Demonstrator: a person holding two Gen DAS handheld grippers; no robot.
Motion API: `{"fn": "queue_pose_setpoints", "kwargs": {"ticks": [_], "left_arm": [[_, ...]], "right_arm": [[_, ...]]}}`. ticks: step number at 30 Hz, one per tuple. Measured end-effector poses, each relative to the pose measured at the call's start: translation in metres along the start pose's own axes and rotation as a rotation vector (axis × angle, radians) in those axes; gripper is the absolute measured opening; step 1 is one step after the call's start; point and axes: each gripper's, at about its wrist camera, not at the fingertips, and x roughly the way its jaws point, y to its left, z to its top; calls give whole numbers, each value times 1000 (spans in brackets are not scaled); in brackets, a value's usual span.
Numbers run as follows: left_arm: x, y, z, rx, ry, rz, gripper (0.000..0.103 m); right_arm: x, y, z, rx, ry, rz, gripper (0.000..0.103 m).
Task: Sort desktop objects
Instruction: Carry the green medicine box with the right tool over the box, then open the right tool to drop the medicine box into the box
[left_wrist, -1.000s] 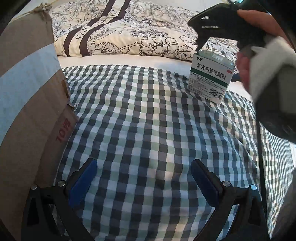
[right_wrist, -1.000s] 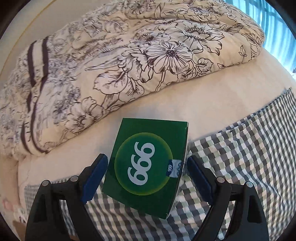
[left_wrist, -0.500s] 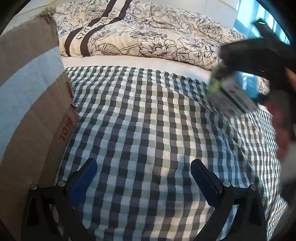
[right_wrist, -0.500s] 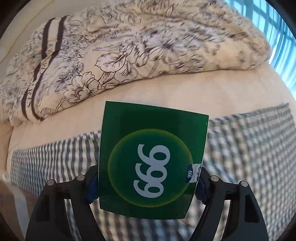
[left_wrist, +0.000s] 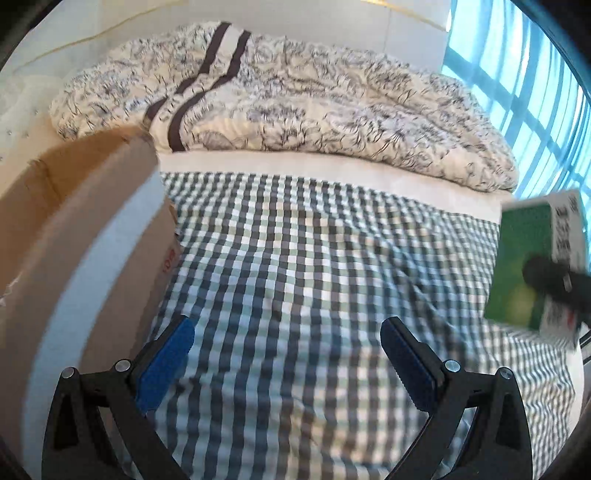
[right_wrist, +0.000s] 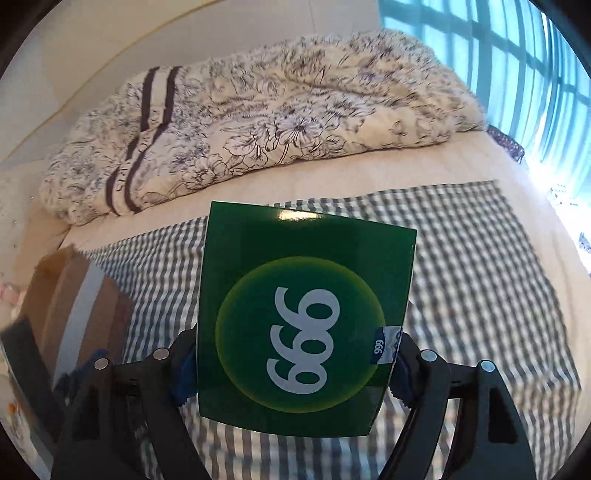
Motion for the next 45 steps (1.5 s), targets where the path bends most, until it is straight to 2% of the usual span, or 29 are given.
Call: {"fn": "queue_pose_setpoints", "kwargs": {"ticks": [6, 10, 14, 20, 27, 32, 37, 39, 41, 42, 45], "left_arm": [[-59, 0, -13, 13, -51, 9, 103], [-97, 17, -17, -6, -93, 23, 103], [-133, 47, -17, -40, -157, 28, 103], [-164, 109, -18, -109, -197, 92, 103], [-171, 186, -13, -188, -201, 171, 103], [-160, 233, -9, -241, -184, 226, 103], [-148, 261, -10, -288, -176, 271, 103], [-142, 270, -11, -306, -166, 264, 103], [-139, 274, -11, -306, -161, 269, 103], [-139, 274, -11, -305, -162, 269, 103], [-139, 272, -11, -294, -170, 252, 103]], "right_arm": [[-57, 0, -36, -9, -31, 37, 78], [-85, 15, -53, -31, -56, 57, 78], [-108, 44, -62, -73, -77, 91, 79], [-124, 117, -70, -173, -90, 161, 79], [-113, 212, -71, -303, -62, 254, 79], [-92, 259, -67, -356, -41, 296, 79], [-60, 297, -59, -396, 2, 312, 79], [-51, 309, -54, -406, 3, 326, 81], [-46, 318, -45, -393, -3, 345, 93], [-45, 321, -41, -386, -14, 337, 103], [-51, 321, -38, -377, -73, 316, 103]]}}
